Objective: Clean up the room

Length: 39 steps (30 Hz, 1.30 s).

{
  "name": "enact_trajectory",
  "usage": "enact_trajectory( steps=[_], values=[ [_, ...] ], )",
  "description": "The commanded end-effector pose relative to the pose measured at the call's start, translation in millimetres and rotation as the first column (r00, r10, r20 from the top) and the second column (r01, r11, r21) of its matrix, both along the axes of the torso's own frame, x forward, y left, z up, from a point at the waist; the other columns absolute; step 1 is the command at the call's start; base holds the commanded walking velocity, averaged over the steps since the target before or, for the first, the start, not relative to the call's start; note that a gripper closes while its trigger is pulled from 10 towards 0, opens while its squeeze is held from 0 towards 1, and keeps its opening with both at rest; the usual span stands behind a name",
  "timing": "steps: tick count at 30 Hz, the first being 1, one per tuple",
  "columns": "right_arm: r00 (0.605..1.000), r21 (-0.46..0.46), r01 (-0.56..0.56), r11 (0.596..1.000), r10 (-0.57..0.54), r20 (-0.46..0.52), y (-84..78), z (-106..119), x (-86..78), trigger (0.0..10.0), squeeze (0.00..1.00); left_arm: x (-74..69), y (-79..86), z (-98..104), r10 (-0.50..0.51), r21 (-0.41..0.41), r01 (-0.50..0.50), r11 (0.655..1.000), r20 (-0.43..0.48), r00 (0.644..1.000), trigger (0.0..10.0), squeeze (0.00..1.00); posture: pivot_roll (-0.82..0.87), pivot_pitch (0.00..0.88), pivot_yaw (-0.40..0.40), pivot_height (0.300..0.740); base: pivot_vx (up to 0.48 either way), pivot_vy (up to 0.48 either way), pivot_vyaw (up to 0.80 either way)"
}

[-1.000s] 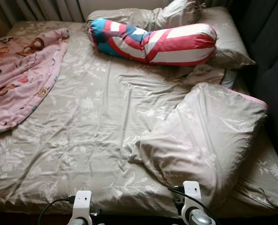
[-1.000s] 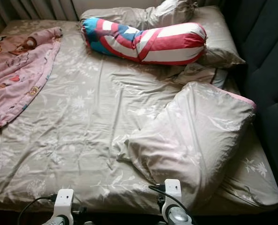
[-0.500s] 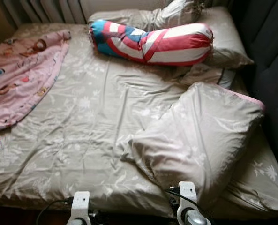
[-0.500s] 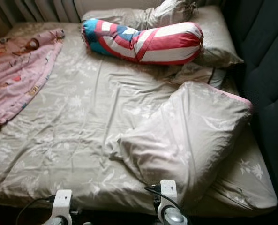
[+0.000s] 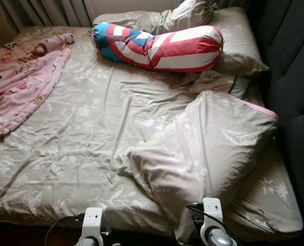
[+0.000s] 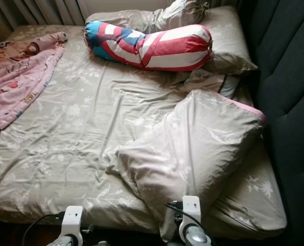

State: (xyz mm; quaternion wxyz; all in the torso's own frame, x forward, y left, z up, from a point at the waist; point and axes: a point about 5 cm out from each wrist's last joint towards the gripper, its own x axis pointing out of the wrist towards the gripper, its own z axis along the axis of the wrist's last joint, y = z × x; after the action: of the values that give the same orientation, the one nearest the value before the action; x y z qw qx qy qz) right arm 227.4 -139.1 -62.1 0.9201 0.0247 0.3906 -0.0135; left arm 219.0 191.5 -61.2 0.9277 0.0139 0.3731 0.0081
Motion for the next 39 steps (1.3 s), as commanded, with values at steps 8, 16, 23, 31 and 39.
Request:
enact_trajectory(
  steps=[8, 16, 23, 31, 39],
  values=[
    [0.98, -0.033, 0.088, 0.996, -0.081, 0.182, -30.2, 11, 3.7, 10.0, 0.0, 22.3, 8.1, 21, -0.005, 0.007, 0.003, 1.0, 0.171, 0.985, 10.0, 0.0, 0.03, 0.244, -0.009, 0.74, 0.0, 0.0, 0.0],
    [0.907, -0.083, 0.127, 0.988, -0.082, 0.412, -46.7, 35, 16.7, 10.0, 0.0, 39.6, 6.8, 43, -0.022, -0.01, 0.027, 1.0, 0.355, 0.935, 10.0, 0.0, 0.0, 0.244, -0.006, 0.74, 0.0, 0.0, 0.0],
    [0.847, -0.022, 0.126, 0.992, -0.096, 0.523, -40.4, 49, 23.1, 10.0, 0.0, 40.6, 9.5, 54, -0.012, -0.01, 0.018, 1.0, 0.462, 0.887, 10.0, 0.0, -0.02, 0.222, -0.007, 0.74, 0.0, 0.0, 0.0],
    [0.836, -0.03, -0.008, 1.0, 0.023, 0.548, -17.1, 56, 34.6, 10.0, 0.0, 50.1, 0.7, 64, -0.027, -0.021, 0.044, 0.999, 0.511, 0.859, 10.0, 0.0, -0.05, 0.195, 0.003, 0.74, 0.0, 0.0, 0.0],
    [0.889, -0.021, 0.045, 0.999, -0.031, 0.457, -17.6, 50, 41.0, 10.0, 1.0, 59.5, -7.8, 74, -0.021, -0.039, 0.05, 0.998, 0.549, 0.836, 10.0, 0.0, -0.03, 0.18, 0.001, 0.74, 0.0, 0.0, 0.0]
  ],
)
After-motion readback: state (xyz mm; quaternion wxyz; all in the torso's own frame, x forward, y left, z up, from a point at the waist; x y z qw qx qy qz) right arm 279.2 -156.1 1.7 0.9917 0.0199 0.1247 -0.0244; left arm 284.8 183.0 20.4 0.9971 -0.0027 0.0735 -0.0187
